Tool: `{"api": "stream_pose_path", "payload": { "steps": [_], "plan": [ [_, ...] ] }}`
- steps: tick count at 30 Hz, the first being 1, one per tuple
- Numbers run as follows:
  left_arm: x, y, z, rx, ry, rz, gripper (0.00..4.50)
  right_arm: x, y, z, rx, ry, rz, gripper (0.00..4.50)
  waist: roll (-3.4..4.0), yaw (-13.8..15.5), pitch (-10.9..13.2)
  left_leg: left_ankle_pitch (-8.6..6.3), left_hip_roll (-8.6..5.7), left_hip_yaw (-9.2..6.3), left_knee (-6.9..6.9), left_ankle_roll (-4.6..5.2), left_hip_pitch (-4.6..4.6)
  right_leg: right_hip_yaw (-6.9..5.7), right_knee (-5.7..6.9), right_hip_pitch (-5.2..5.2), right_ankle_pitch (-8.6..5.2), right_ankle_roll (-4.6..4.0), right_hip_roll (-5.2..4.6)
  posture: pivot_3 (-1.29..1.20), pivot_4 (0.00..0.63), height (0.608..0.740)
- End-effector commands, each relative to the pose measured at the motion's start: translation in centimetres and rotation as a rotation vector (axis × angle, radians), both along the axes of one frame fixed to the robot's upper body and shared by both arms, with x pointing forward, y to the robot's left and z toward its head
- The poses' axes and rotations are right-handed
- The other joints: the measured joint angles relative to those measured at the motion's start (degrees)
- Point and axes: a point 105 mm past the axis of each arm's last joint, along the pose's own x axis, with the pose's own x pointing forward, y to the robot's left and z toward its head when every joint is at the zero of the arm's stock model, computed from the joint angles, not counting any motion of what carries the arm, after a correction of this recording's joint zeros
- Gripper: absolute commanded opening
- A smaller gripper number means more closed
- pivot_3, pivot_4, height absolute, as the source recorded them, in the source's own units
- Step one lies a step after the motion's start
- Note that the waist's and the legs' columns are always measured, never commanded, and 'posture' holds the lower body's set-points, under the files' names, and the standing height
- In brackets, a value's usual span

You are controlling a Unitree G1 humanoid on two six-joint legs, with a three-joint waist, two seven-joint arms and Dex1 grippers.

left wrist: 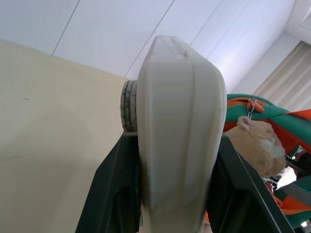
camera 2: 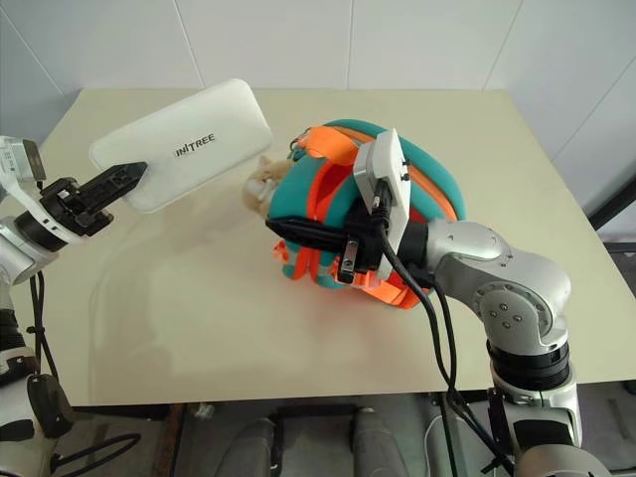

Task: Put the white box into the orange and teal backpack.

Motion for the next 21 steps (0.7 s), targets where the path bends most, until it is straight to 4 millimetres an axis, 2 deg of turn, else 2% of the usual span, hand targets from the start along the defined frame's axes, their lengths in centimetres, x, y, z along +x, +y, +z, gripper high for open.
{"api": "stream_pose_path", "payload": {
  "steps": [1, 5, 14, 21],
  "plan": [
    [-0.6, 0.3, 1.4, 0.049, -0.085, -0.006, 1.26, -2.8, 0.3, 1.2, -0.032, -0.087, 0.14, 0.0, 0.0, -0.02, 0.0, 0.0, 0.0, 0.0, 0.0, 0.0, 0.0, 0.0, 0.0, 0.0, 0.0, 0.0, 0.0, 0.0, 0.15, 0.74],
    [-0.9, 0.3, 1.7, 0.08, -0.111, -0.025, 1.26, -3.7, -0.4, 0.5, -0.115, -0.089, 0.196, 0.0, 0.0, -0.07, 0.0, 0.0, 0.01, 0.0, -0.02, 0.0, 0.0, 0.0, -0.01, -0.02, -0.01, -0.02, 0.01, 0.0, 0.15, 0.74],
    [-1.2, 0.3, 3.0, 0.145, -0.156, -0.068, 1.26, -5.6, -2.1, 0.5, -0.195, -0.105, 0.308, 0.0, -0.01, -0.01, 0.01, -0.01, 0.04, 0.03, -0.12, 0.01, -0.01, -0.01, -0.07, -0.05, -0.05, -0.08, 0.03, 0.0, 0.15, 0.74],
    [-2.0, 0.3, 3.5, 0.225, -0.235, -0.117, 1.26, -4.6, -2.8, -0.2, -0.22, -0.112, 0.26, 0.0, -0.01, -0.05, 0.01, -0.01, 0.04, 0.07, -0.17, 0.01, -0.01, 0.0, -0.1, -0.09, -0.06, -0.09, 0.04, 0.0, 0.15, 0.74]
  ]
}}
